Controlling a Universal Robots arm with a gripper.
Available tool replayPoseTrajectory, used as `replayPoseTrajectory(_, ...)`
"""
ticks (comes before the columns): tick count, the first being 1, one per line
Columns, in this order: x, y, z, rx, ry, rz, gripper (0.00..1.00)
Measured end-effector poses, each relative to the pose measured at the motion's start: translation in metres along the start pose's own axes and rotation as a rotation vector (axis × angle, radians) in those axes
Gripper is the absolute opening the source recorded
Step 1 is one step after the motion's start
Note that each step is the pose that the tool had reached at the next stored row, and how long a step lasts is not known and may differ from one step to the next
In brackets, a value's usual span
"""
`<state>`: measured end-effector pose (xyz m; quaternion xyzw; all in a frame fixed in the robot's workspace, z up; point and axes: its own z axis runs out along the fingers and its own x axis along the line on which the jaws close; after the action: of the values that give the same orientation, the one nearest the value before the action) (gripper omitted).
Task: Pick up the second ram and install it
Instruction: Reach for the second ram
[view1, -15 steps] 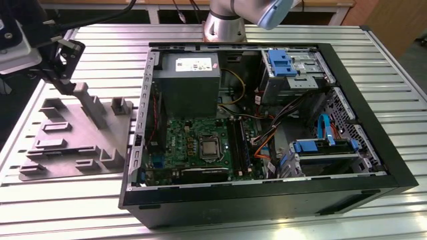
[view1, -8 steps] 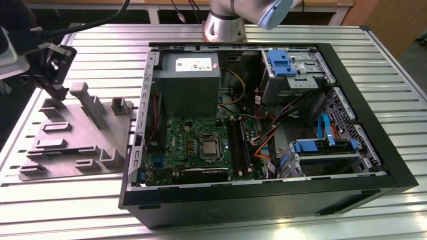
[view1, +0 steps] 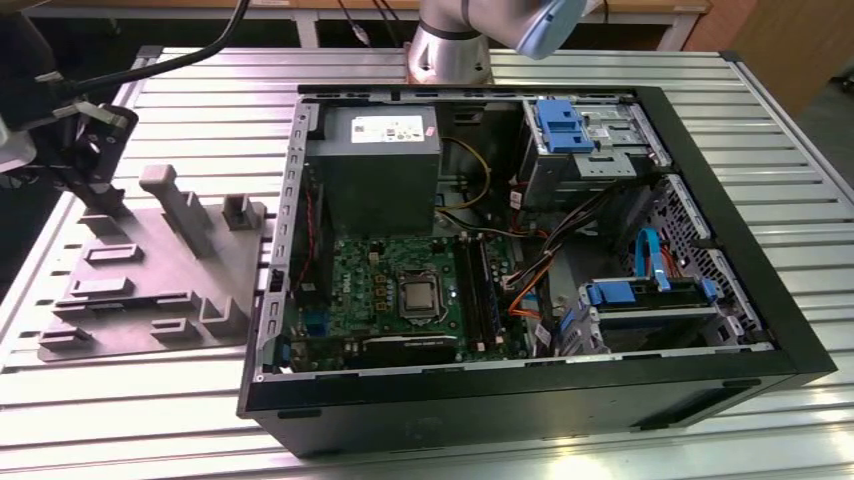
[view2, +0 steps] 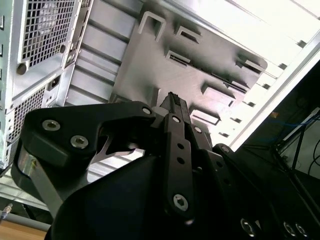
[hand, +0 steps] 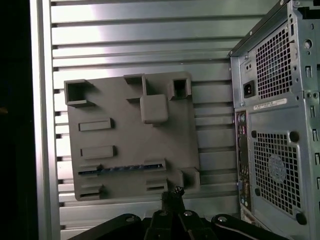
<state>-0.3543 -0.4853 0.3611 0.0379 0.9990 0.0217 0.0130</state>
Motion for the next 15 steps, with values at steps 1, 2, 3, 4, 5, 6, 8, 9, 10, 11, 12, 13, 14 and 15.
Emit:
replayPoseTrajectory(1,0.0008,-0.0016,0.0003,0.0000,0.0000,0.000,0.10)
replayPoseTrajectory(2,0.0018,-0.0033,0.0006,0.0000,0.0000,0.000,0.10)
replayPoseTrajectory(3,0.0025,-0.0051,0.0009,-0.0001,-0.0001,0.000,0.10)
replayPoseTrajectory(4,0.0032,-0.0072,0.0011,0.0000,0.0000,0.000,0.10)
replayPoseTrajectory(5,0.0039,-0.0093,0.0012,0.0000,0.0000,0.000,0.10)
replayPoseTrajectory(6,0.0047,-0.0114,0.0014,0.0000,0.0000,0.000,0.10)
replayPoseTrajectory(8,0.0063,-0.0159,0.0018,-0.0001,0.0000,0.000,0.10)
replayPoseTrajectory(9,0.0070,-0.0184,0.0019,-0.0001,-0.0001,0.000,0.10)
replayPoseTrajectory(10,0.0077,-0.0205,0.0023,-0.0001,-0.0001,0.000,0.10)
replayPoseTrajectory(11,0.0083,-0.0219,0.0028,0.0001,0.0000,0.000,0.10)
replayPoseTrajectory(12,0.0090,-0.0230,0.0038,-0.0001,0.0000,0.000,0.10)
replayPoseTrajectory(13,0.0098,-0.0237,0.0050,-0.0001,-0.0001,0.000,0.10)
replayPoseTrajectory(14,0.0105,-0.0242,0.0064,-0.0001,-0.0002,0.000,0.10)
replayPoseTrajectory(15,0.0113,-0.0244,0.0079,-0.0002,-0.0003,0.000,0.10)
